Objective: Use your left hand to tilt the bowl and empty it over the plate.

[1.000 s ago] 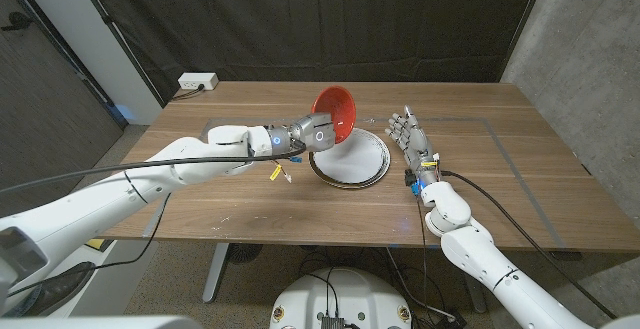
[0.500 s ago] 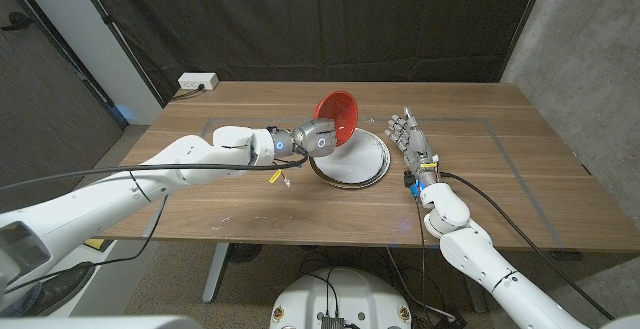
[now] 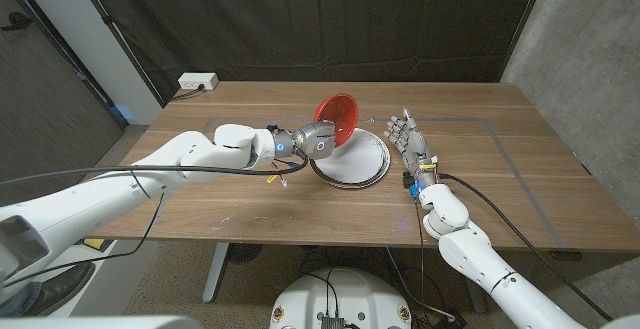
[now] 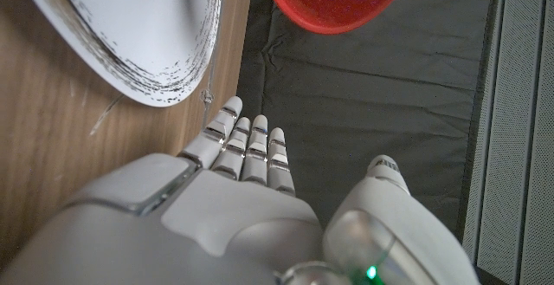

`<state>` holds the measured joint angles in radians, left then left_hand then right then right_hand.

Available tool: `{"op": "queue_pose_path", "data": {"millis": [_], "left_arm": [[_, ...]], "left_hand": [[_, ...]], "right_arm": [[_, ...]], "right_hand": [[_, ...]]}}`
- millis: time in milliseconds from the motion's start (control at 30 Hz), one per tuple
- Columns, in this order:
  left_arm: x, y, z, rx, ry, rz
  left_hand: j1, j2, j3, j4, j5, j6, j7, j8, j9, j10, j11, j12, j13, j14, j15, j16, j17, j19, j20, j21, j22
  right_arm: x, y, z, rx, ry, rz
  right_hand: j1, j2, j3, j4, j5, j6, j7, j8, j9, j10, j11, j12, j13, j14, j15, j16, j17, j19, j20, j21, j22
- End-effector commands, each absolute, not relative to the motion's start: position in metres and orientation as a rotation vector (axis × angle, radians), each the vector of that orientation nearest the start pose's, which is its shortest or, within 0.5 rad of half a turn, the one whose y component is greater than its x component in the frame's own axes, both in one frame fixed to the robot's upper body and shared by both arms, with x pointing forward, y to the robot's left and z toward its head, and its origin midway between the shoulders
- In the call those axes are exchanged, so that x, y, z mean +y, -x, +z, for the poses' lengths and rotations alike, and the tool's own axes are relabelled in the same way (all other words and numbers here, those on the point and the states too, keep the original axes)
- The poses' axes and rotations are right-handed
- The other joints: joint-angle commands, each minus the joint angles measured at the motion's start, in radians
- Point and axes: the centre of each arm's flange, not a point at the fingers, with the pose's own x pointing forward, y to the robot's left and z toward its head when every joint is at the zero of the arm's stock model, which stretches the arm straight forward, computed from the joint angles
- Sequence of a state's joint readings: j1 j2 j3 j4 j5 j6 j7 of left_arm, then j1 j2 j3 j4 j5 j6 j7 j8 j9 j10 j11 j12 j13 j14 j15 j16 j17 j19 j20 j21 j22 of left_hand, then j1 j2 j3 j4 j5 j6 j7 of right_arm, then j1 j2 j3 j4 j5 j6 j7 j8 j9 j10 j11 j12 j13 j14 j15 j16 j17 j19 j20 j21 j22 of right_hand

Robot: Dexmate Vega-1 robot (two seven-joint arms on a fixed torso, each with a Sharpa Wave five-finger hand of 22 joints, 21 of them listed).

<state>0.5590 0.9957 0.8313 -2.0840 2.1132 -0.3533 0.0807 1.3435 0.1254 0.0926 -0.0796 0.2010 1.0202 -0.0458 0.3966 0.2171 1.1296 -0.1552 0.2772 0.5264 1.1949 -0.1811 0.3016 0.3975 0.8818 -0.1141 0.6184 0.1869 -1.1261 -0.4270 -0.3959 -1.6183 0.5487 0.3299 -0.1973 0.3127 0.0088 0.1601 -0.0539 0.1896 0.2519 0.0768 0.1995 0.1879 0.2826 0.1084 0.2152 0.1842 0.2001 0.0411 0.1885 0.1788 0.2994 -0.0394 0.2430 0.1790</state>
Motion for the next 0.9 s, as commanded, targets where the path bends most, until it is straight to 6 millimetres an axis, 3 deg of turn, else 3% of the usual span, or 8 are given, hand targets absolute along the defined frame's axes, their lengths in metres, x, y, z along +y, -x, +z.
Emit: {"op": "queue_pose_path", "data": {"millis": [33,367,900], "left_arm": [[0.111,-0.517,0.011,1.113,2.512,-0.253],[0.109,-0.517,0.013,1.128,2.56,-0.187],[0.109,-0.516,0.023,1.223,2.685,-0.16]], "left_hand": [[0.003,0.009,0.0,0.006,0.004,0.039,0.022,0.003,0.001,-0.002,0.001,-0.001,0.004,0.038,-0.041,-0.003,0.004,-0.007,-0.017,0.006,0.003],[0.004,0.005,-0.001,0.006,0.005,0.051,0.01,0.007,-0.003,-0.004,0.002,-0.006,0.01,0.019,-0.04,-0.011,0.01,-0.027,-0.015,0.004,0.003],[0.004,0.006,-0.001,0.009,0.005,0.045,0.012,0.003,-0.007,-0.004,-0.006,-0.011,0.018,0.01,-0.041,-0.017,0.017,-0.038,-0.016,0.007,0.003]], "right_arm": [[-0.201,-0.581,-0.099,-0.599,-0.174,0.196],[-0.201,-0.582,-0.098,-0.603,-0.174,0.195],[-0.201,-0.581,-0.095,-0.607,-0.167,0.192]], "right_hand": [[0.001,0.005,-0.003,-0.003,0.002,0.001,0.003,-0.002,0.005,0.006,-0.003,0.001,0.004,0.006,0.004,0.0,0.006,0.012,-0.01,-0.005,0.003],[0.001,0.005,-0.004,-0.004,0.002,0.001,0.003,-0.002,0.005,0.007,-0.003,0.001,0.004,0.007,0.003,0.0,0.006,0.014,-0.01,-0.007,0.003],[0.001,0.006,-0.005,-0.005,0.003,0.002,0.003,-0.001,0.005,0.007,-0.001,0.001,0.004,0.008,0.005,0.0,0.006,0.016,-0.009,-0.01,0.004]]}}
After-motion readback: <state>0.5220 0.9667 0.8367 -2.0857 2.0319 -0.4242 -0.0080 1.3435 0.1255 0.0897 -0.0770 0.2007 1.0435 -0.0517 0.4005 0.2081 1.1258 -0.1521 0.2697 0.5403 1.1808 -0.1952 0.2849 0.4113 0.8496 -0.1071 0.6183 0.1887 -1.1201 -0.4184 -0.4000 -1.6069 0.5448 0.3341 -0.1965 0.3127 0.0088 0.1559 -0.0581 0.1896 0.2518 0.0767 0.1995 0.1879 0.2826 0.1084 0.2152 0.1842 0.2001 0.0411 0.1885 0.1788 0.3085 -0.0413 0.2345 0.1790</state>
